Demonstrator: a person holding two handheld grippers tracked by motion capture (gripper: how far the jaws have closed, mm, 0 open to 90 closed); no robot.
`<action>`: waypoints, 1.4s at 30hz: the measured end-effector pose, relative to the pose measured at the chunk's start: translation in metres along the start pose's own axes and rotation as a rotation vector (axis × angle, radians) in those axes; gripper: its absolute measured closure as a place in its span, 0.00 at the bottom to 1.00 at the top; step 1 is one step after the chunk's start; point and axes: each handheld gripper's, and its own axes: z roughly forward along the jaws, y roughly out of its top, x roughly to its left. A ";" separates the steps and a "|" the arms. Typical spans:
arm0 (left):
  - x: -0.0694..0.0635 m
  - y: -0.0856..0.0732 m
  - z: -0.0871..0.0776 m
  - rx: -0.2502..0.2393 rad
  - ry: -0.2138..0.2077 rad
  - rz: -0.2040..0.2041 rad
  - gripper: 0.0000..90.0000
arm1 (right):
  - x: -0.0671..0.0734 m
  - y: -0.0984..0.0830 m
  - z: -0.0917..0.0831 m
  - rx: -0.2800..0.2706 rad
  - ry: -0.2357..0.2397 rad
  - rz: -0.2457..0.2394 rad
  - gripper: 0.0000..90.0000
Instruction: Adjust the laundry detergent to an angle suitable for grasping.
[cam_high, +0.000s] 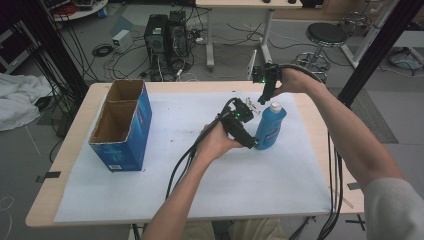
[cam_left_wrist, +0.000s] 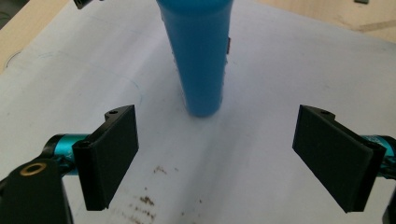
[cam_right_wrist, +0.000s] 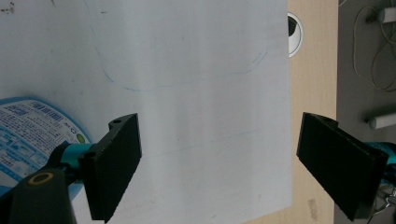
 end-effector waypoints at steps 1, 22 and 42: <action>0.000 0.001 0.004 -0.007 0.005 -0.008 0.16 | 0.000 0.000 0.000 0.001 0.003 0.002 0.15; 0.000 0.020 0.058 -0.122 0.060 -0.087 0.16 | -0.003 -0.002 0.003 -0.005 0.011 0.009 0.15; 0.000 0.021 0.085 -0.197 0.068 -0.126 0.16 | -0.003 -0.006 0.006 0.007 0.014 0.014 0.15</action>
